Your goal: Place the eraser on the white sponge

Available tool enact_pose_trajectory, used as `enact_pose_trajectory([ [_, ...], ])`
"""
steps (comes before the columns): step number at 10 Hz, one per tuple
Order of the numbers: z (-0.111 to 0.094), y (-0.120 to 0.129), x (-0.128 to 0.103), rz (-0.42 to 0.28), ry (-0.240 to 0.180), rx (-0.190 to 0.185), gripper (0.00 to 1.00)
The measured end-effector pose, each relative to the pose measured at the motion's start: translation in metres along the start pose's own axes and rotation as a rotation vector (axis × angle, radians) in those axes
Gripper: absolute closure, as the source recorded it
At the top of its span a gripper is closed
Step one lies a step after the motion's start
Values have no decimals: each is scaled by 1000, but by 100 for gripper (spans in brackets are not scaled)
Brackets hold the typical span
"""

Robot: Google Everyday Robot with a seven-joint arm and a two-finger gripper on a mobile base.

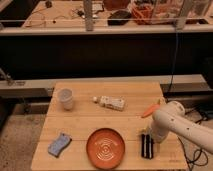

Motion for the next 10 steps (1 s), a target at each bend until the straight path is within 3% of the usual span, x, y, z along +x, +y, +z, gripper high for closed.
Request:
enact_pose_trajectory([
  [10,-2,-4,-9,-60,4,-9,20],
])
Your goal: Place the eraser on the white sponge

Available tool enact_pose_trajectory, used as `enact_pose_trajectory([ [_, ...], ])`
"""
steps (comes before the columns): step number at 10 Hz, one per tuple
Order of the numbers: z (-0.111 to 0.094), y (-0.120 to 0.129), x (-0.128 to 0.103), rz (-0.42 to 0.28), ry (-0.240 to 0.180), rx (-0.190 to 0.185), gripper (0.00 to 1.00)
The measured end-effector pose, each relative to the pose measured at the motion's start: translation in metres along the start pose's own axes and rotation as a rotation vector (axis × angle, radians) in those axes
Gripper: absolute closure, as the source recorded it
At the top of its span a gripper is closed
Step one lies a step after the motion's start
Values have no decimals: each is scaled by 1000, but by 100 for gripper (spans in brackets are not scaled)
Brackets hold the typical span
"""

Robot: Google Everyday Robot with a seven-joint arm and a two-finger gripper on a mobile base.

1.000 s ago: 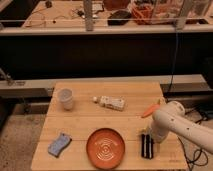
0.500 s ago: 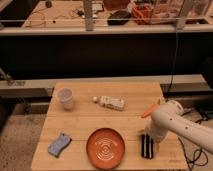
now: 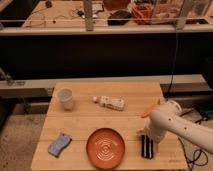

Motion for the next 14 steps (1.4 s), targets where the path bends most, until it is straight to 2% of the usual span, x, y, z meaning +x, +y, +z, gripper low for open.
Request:
enact_pose_trajectory([
  [14,-2,-10,-9,-53,-1,2,20],
])
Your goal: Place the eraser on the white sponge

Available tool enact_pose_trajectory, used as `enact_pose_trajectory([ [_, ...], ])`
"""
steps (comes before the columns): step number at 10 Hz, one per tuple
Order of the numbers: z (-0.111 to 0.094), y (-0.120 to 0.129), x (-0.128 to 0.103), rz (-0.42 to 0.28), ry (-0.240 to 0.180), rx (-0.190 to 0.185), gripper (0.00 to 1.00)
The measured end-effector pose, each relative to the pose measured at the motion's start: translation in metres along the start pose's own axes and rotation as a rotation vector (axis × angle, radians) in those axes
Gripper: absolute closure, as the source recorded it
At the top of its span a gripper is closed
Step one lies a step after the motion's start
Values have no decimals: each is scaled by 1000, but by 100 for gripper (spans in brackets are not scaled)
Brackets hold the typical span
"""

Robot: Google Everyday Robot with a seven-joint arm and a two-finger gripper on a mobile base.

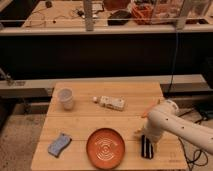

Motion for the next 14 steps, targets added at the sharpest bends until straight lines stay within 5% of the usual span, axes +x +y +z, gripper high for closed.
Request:
enact_pose_trajectory([
  [14,-2,-2,-5,-21,-10,-8,20],
])
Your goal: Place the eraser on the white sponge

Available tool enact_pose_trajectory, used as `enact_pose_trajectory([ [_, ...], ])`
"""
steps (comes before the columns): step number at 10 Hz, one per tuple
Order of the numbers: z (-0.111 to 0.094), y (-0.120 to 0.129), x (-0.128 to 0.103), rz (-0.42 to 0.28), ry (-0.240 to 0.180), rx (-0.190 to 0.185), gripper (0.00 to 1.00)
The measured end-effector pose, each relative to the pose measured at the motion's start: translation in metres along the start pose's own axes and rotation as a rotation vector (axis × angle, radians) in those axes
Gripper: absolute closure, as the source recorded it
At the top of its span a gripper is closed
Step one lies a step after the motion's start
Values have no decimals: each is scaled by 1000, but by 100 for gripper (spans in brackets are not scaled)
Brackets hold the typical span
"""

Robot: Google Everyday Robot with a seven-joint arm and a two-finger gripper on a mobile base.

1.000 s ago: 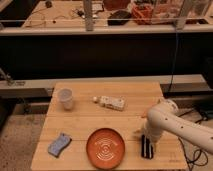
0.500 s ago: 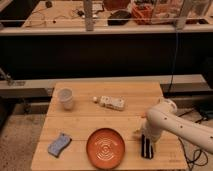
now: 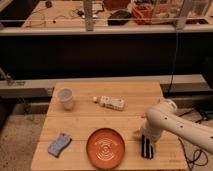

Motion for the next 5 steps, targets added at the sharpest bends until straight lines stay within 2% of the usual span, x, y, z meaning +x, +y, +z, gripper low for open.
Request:
enact_pose_trajectory([
  [5,0,-3,-3,-9,-5,0,20],
])
